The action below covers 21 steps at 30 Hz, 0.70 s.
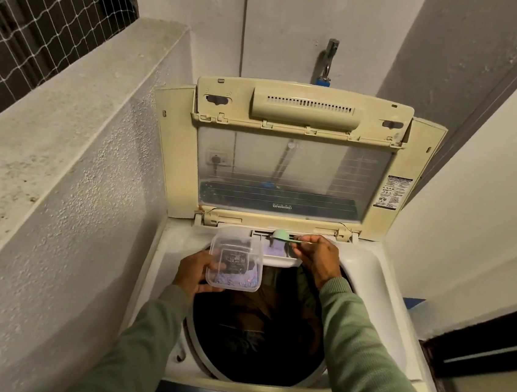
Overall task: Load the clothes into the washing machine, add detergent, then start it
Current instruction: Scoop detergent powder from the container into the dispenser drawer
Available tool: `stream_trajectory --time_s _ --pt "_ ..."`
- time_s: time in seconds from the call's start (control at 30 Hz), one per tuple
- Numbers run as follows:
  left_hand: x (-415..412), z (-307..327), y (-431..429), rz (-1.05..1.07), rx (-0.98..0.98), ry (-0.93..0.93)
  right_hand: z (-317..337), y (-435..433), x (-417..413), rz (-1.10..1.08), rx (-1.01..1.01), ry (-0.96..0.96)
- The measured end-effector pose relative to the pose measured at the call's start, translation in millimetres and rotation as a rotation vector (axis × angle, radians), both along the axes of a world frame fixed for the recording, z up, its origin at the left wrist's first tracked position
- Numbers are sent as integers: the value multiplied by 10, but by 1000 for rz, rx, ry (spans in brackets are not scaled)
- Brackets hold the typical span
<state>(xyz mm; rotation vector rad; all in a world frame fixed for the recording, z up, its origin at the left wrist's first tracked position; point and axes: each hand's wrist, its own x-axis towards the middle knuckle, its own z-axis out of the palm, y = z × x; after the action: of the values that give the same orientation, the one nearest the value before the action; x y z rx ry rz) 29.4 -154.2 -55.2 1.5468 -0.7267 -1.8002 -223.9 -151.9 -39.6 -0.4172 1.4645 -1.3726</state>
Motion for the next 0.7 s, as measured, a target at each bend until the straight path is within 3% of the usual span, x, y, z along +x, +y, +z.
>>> stream_trajectory --time_s 0.3,0.37,0.47,0.53,0.7 --pt "-55 58 -25 -3 -16 8 -10 36 -16 68 -86 198" --pt "-59 65 -27 -4 -20 13 12 34 -22 43 -95 161" --pt "-66 73 -21 18 -15 27 130 31 -29 12 -131 -39" --pt "-81 91 -22 14 -21 33 234 17 -15 98 -135 -79" --pt "-155 137 -47 -19 -29 46 387 -71 164 449 -88 203"
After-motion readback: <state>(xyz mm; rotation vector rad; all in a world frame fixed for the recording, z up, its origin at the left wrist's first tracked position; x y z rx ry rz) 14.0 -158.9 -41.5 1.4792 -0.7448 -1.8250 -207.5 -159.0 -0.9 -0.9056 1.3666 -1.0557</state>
